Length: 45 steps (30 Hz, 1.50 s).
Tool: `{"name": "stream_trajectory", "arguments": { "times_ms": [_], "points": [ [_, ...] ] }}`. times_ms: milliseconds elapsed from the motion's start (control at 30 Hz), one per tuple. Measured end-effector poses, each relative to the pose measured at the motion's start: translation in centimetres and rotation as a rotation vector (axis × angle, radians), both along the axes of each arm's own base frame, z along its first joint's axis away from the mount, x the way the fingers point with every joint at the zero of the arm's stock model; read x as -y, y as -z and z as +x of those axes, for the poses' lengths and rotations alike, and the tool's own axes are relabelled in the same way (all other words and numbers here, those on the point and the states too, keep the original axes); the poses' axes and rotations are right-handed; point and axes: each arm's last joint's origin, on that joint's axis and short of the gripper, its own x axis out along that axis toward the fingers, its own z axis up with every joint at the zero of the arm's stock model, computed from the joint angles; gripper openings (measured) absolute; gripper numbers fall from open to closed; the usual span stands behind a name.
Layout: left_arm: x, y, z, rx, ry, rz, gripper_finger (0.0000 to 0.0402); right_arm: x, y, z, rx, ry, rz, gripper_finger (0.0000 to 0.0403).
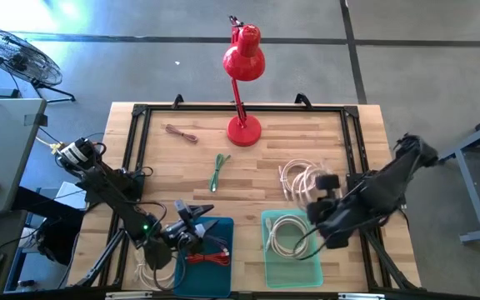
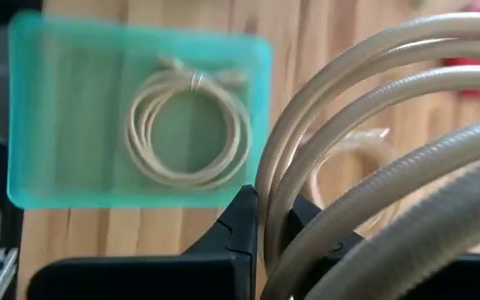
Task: Pick & Place USB Port
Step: Put the white USB cable into the green bin
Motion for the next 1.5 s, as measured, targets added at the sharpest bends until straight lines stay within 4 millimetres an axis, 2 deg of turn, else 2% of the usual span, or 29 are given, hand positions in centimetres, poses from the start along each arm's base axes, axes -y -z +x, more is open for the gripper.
{"name": "stream_trajectory", "arguments": {
  "times_ms": [233, 500, 633, 800, 1000, 1167, 1500],
  "points": [
    [0.0, 0.4, -0.1, -0.006, 0.027, -0.044, 0.0273, -2.3, 5.4, 2.4, -0.136, -0.053, 0.126, 0.0024],
    [0.0, 0.4, -0.1, -0.005, 0.028, -0.045, 0.0273, -4.5, 10.6, 4.3, -0.065, -0.214, 0.382, 0.0024],
    [0.0, 0.4, -0.1, -0.005, 0.026, -0.045, 0.0273, -5.0, 12.5, 4.6, -0.032, -0.296, 0.48, 0.0024],
    [-0.1, 0.4, -0.1, -0.003, 0.022, -0.044, 0.0273, -4.9, 14.3, 4.2, -0.062, -0.312, 0.507, 0.0024],
    [-0.1, 0.4, 0.0, -0.003, 0.019, -0.043, 0.0273, -4.9, 15.6, 4.4, -0.015, -0.356, 0.573, 0.0024],
    [-0.1, 0.4, 0.0, 0.006, 0.019, -0.058, 0.0273, -3.8, 16.7, 4.8, -0.017, -0.315, 0.574, 0.0025],
    [-0.2, 0.9, -0.2, -0.045, 0.027, -0.014, 0.0273, -1.8, 18.1, 5.4, -0.009, -0.143, 0.54, 0.0125]
  ]
}}
